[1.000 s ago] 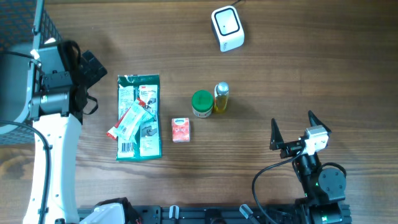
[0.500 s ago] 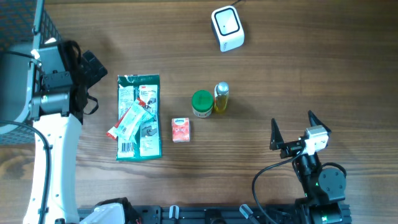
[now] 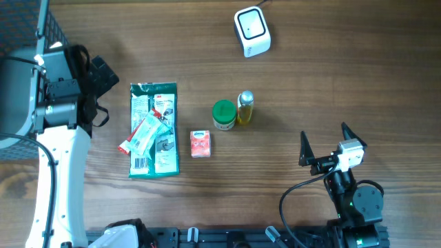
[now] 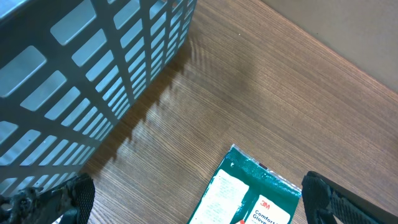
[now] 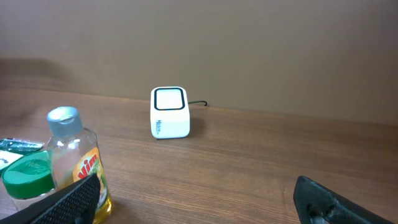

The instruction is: Scan the item barcode

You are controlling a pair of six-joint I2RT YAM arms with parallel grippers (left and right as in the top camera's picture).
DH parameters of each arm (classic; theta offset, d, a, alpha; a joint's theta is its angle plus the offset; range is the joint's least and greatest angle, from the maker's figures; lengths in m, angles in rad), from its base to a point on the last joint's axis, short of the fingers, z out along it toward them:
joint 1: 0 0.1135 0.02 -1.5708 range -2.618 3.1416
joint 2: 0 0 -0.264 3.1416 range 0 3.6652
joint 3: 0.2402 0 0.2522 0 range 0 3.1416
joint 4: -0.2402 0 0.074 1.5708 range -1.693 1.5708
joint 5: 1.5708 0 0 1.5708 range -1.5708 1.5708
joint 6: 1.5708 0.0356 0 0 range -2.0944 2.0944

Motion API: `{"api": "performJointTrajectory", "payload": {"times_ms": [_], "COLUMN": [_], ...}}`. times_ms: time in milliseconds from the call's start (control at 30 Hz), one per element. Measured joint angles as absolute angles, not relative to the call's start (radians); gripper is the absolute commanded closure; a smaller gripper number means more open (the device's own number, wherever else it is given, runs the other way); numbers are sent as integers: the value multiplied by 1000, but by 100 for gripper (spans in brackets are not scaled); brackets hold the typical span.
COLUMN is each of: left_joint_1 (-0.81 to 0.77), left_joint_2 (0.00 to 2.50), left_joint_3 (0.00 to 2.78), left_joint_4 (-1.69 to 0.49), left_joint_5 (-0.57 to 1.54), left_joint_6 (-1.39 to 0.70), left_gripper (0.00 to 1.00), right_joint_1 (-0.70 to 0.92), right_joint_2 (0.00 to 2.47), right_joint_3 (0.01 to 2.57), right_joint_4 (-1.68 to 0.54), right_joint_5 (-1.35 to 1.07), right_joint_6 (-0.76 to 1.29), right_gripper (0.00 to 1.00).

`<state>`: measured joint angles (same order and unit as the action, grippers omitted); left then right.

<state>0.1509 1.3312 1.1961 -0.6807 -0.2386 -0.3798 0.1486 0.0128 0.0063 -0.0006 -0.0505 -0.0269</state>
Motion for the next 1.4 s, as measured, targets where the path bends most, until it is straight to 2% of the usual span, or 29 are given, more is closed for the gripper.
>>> {"api": "performJointTrajectory", "payload": {"times_ms": [1167, 1400], "left_joint_1": [151, 151], "left_joint_2": [1331, 1331], "left_joint_3": [1196, 1196], "left_joint_4": [-681, -681], "left_joint_5": [-239, -239], "left_joint_6": [-380, -380], "left_gripper": [0, 0], "right_joint_1": [149, 149], "right_joint_2": [13, 13], "right_joint_3": [6, 6], "right_joint_4": [0, 0], "right_joint_5": [-51, -64], "right_joint_6": [-26, 150], "right_gripper": [0, 0]}}
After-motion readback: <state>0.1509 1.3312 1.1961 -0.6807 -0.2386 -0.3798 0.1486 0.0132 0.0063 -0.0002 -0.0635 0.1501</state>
